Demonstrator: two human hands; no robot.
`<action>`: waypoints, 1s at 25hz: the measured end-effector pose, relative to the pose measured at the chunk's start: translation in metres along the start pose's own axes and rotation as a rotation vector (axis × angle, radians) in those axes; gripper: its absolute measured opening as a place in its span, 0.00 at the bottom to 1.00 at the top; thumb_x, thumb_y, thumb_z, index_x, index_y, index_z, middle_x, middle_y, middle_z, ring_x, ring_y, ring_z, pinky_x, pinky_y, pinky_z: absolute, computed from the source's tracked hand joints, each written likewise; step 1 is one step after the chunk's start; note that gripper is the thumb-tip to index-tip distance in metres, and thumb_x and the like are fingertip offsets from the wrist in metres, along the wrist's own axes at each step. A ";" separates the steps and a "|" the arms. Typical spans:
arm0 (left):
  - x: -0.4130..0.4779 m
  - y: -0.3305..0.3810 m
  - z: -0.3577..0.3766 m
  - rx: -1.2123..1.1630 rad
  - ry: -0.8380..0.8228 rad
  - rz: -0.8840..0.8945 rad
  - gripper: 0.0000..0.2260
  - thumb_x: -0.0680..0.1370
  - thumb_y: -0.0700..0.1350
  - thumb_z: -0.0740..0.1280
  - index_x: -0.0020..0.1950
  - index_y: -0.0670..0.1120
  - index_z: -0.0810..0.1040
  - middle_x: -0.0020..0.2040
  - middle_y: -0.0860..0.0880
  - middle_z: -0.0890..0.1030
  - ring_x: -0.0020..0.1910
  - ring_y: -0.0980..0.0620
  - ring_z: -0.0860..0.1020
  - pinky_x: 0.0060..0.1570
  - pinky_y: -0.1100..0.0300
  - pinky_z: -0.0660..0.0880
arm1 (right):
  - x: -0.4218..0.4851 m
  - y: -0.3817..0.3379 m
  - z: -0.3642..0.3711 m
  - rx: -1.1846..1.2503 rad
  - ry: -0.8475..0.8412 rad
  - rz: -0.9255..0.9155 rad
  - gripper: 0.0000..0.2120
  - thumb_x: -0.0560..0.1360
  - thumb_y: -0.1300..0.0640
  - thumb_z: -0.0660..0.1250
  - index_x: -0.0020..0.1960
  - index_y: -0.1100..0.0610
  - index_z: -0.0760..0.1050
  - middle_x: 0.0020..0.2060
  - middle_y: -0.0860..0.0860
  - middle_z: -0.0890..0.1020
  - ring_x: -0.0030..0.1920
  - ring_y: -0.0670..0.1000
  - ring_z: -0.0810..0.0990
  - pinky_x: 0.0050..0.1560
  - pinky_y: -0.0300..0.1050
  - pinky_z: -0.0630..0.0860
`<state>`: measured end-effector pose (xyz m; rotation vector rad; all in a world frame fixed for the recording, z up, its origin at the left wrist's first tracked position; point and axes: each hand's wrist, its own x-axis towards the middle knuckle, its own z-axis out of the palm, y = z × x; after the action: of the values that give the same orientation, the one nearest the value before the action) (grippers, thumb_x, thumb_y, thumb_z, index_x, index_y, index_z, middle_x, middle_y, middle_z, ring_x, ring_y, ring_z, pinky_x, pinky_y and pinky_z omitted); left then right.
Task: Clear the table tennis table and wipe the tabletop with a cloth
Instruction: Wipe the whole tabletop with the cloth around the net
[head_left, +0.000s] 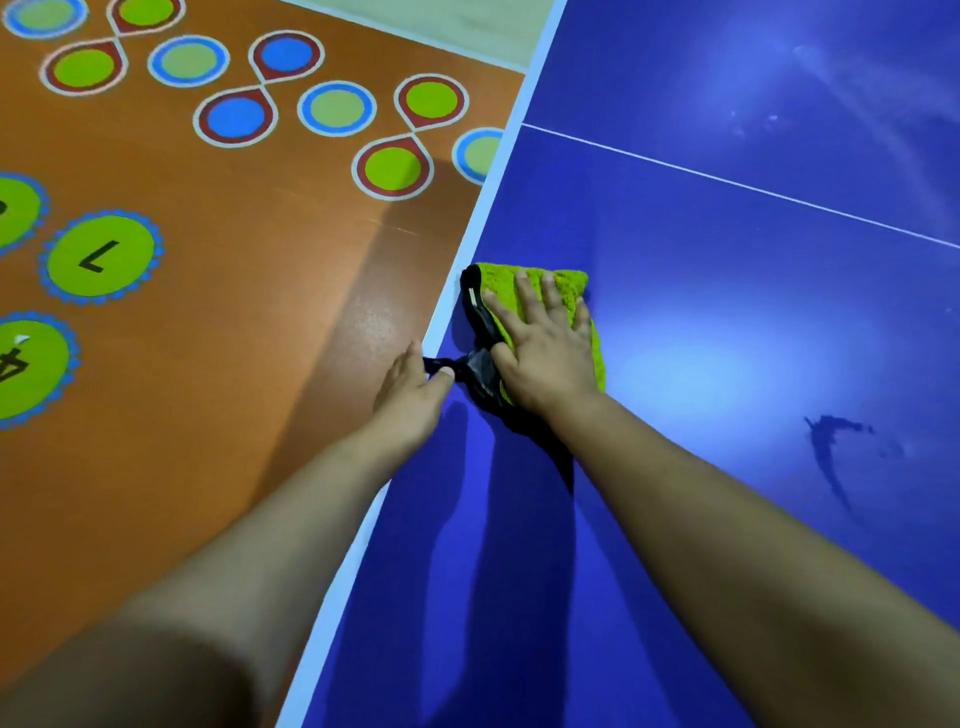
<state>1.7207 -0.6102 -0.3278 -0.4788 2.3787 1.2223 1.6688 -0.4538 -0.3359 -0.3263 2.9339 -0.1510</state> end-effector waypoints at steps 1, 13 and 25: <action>-0.008 -0.005 -0.002 -0.081 0.024 0.042 0.27 0.81 0.49 0.55 0.77 0.46 0.49 0.77 0.48 0.52 0.76 0.52 0.50 0.73 0.56 0.48 | -0.023 -0.008 0.006 -0.009 -0.003 -0.004 0.28 0.77 0.45 0.51 0.77 0.38 0.51 0.79 0.49 0.47 0.78 0.54 0.42 0.74 0.60 0.42; -0.152 -0.104 -0.002 -0.020 0.237 0.218 0.21 0.81 0.42 0.56 0.74 0.44 0.62 0.74 0.47 0.63 0.74 0.51 0.58 0.72 0.58 0.54 | -0.292 -0.104 0.066 0.015 0.015 -0.074 0.32 0.71 0.44 0.57 0.75 0.41 0.60 0.77 0.52 0.59 0.76 0.58 0.55 0.70 0.63 0.53; -0.132 -0.075 0.011 0.158 0.229 0.353 0.20 0.79 0.39 0.59 0.71 0.44 0.67 0.73 0.49 0.65 0.74 0.52 0.58 0.71 0.61 0.52 | -0.204 -0.072 0.055 -0.001 0.067 0.273 0.31 0.73 0.37 0.52 0.74 0.43 0.62 0.75 0.53 0.62 0.76 0.59 0.56 0.70 0.68 0.50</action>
<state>1.8714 -0.6283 -0.3165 -0.1577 2.8197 1.1578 1.8904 -0.4817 -0.3455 0.0828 3.0060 -0.1235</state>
